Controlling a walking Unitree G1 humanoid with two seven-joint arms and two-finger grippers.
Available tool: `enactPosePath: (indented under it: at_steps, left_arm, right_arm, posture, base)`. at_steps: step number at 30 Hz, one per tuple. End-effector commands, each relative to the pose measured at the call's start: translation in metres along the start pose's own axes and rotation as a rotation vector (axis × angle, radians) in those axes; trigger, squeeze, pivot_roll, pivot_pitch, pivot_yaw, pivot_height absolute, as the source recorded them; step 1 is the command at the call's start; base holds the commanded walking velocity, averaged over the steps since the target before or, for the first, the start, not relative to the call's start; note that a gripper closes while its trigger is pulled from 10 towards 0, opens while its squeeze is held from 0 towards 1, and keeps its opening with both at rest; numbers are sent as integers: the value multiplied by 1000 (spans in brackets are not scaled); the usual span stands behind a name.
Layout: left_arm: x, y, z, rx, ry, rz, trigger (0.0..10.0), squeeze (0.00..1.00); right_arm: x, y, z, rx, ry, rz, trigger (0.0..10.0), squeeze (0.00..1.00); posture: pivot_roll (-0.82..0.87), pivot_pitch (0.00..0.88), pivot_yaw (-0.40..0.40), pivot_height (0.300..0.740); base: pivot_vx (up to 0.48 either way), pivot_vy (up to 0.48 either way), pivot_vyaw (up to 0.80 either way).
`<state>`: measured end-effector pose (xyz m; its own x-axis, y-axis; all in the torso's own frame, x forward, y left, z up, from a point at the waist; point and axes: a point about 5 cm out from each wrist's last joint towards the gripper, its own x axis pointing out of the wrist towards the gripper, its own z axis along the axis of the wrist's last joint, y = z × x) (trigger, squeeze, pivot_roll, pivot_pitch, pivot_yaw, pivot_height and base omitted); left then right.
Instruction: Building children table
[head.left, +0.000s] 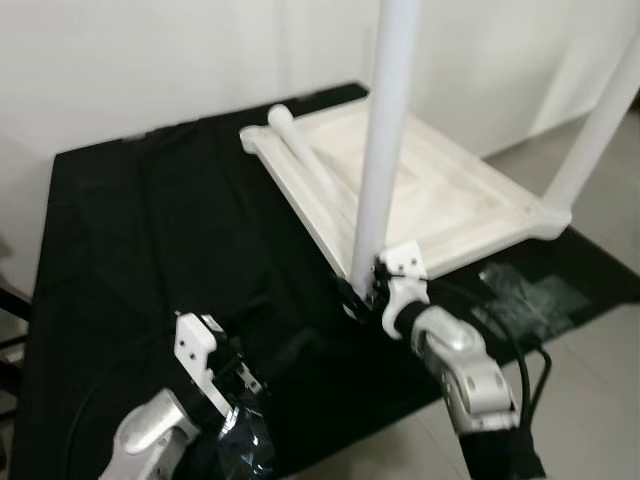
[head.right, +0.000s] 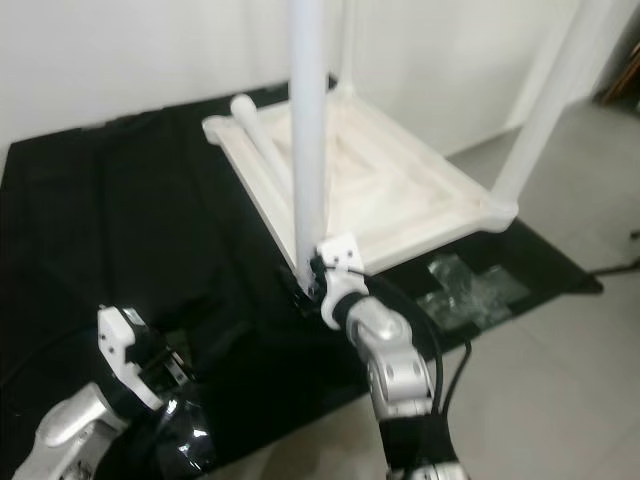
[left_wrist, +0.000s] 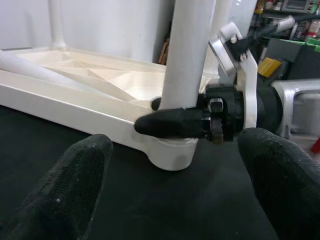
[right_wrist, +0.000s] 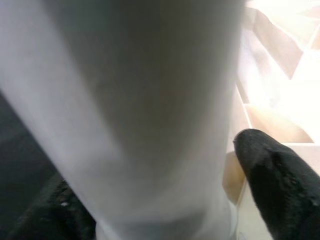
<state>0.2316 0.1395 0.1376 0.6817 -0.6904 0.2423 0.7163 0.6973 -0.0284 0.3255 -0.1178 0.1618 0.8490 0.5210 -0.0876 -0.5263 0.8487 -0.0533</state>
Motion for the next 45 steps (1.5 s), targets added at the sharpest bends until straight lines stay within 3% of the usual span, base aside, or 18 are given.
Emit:
enactPosePath:
  at_steps: [1, 2, 3, 4, 6, 12, 16, 17, 24, 30, 35, 37, 38, 40, 41, 42, 43, 45]
  left_arm:
    - [-3, 0, -3, 4, 23, 6, 10000, 0]
    - [-3, 0, -3, 5, 25, 8, 10000, 0]
    - [-3, 0, -3, 5, 25, 8, 10000, 0]
    - [-3, 0, -3, 6, 25, 9, 10000, 0]
    - [-3, 0, -3, 8, 25, 13, 10000, 0]
    - [-4, -2, -4, 9, 27, 18, 10000, 0]
    - [-4, -2, -4, 8, 27, 18, 10000, 0]
    - [-4, -3, -5, 8, 28, 18, 10000, 0]
    - [-4, -4, -5, 7, 27, 20, 10000, 0]
    - [-2, -4, -5, 4, 21, 21, 10000, 0]
    - [-3, -4, -5, 2, 19, 21, 10000, 0]
    - [-3, -4, -4, 2, 17, 23, 10000, 0]
    - [-3, -4, -4, 2, 17, 23, 10000, 0]
    - [-5, -2, -2, 3, 15, 26, 10000, 0]
    - [-5, -2, -2, 3, 15, 26, 10000, 0]
    - [-5, -1, -1, 3, 15, 26, 10000, 0]
    - [-5, 1, -1, 2, 16, 23, 10000, 0]
    - [-4, 2, -2, -3, 17, 19, 10000, 0]
  right_arm:
    - [2, 1, 23, -35, -79, 127, 10000, 1000]
    - [2, 0, 36, -109, -110, 245, 10000, 839]
    - [2, 0, 36, -109, -110, 245, 10000, 839]
    - [2, -4, 43, -195, -111, 332, 10000, 0]
    - [4, -12, 45, -293, -67, 431, 10000, 0]
    - [16, -23, 55, -305, -39, 562, 10000, 0]
    - [19, -25, 57, -307, -37, 583, 10000, 0]
    - [22, -27, 59, -298, -30, 594, 0, 0]
    - [25, -34, 60, -282, -6, 626, 0, 0]
    - [11, -48, 42, -260, 28, 612, 0, 0]
    - [4, -49, 30, -248, 34, 553, 0, 0]
    - [2, -31, 8, -179, 32, 387, 0, 0]
    - [2, -31, 8, -179, 32, 387, 0, 0]
    - [-7, 3, -28, 104, 43, -94, 0, 0]
    - [-7, 3, -28, 104, 43, -94, 0, 0]
    - [-17, 21, -43, 152, 93, -159, 0, 0]
    - [-21, 35, -43, 62, 97, -141, 0, 0]
    - [-19, 36, -38, 39, 82, -89, 0, 0]
  posture:
    - [-8, 163, 37, 740]
    - [-5, 162, 37, 740]
    - [-5, 162, 37, 740]
    - [-1, 162, 34, 740]
    - [6, 160, 31, 740]
    - [19, 158, 29, 740]
    - [20, 158, 29, 740]
    - [27, 158, 25, 740]
    - [27, 159, 22, 740]
    - [8, 161, 22, 740]
    - [5, 164, 21, 740]
    - [-10, 176, 15, 740]
    - [-10, 176, 15, 740]
    - [-24, 189, 34, 740]
    - [-24, 189, 34, 740]
    - [-25, 189, 36, 740]
    - [-43, 186, 45, 740]
    - [-63, 180, 55, 740]
  base:
    - [0, 0, 0]
    - [0, 0, 0]
    - [0, 0, 0]
    - [0, 0, 0]
    - [0, 0, 0]
    - [0, 0, 0]
    - [0, 0, 0]
    - [0, 0, 0]
    - [0, 0, 0]
    - [0, 0, 0]
    - [0, 0, 0]
    - [0, 0, 0]
    - [0, 0, 0]
    - [0, 0, 0]
    - [0, 0, 0]
    - [0, 0, 0]
    - [0, 0, 0]
    - [0, 0, 0]
